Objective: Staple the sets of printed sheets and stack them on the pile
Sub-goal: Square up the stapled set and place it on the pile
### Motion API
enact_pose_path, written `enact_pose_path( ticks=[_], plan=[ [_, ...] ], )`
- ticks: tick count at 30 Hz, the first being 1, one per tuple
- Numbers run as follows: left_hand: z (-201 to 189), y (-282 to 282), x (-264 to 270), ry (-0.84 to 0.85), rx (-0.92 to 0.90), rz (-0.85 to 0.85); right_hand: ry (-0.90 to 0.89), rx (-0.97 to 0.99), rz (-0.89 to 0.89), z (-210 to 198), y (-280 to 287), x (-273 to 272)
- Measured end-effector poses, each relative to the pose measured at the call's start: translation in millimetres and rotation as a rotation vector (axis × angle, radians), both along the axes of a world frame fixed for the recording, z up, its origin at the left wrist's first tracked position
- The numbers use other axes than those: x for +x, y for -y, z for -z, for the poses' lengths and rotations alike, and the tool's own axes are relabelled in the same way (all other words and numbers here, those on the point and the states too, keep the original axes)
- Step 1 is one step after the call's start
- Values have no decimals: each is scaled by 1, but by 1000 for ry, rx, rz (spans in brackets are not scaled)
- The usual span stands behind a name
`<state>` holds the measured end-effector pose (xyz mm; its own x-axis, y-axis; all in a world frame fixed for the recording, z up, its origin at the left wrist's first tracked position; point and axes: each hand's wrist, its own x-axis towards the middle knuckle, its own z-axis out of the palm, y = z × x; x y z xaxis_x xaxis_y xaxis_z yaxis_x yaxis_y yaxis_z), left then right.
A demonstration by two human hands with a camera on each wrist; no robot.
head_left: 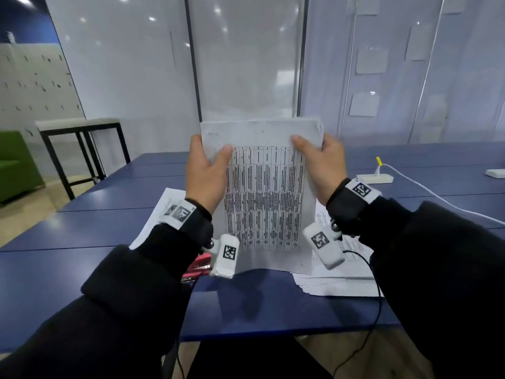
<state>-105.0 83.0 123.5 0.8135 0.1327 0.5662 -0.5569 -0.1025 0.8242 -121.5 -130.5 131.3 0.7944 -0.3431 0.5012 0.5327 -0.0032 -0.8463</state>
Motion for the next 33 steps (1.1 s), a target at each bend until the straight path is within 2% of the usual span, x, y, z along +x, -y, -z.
enact_pose_path(
  ticks=[4,10,15,22,27,33],
  plan=[
    [28,-1,-5,-52,19,40,-88,30,-32,32,-1,-7],
    [2,-6,4,-30,-37,11,-36,62,-69,4,-2,-7],
    [31,-11,-6,-58,-7,54,-44,43,-88,26,-2,-14],
    [2,-14,13,62,-34,85,134,-34,-7,-18,4,-4],
    [10,-21,26,115,-3,11,22,-37,-37,-24,19,-2],
    [16,-31,29,95,-74,59,-47,17,-136,-28,35,-7]
  ],
)
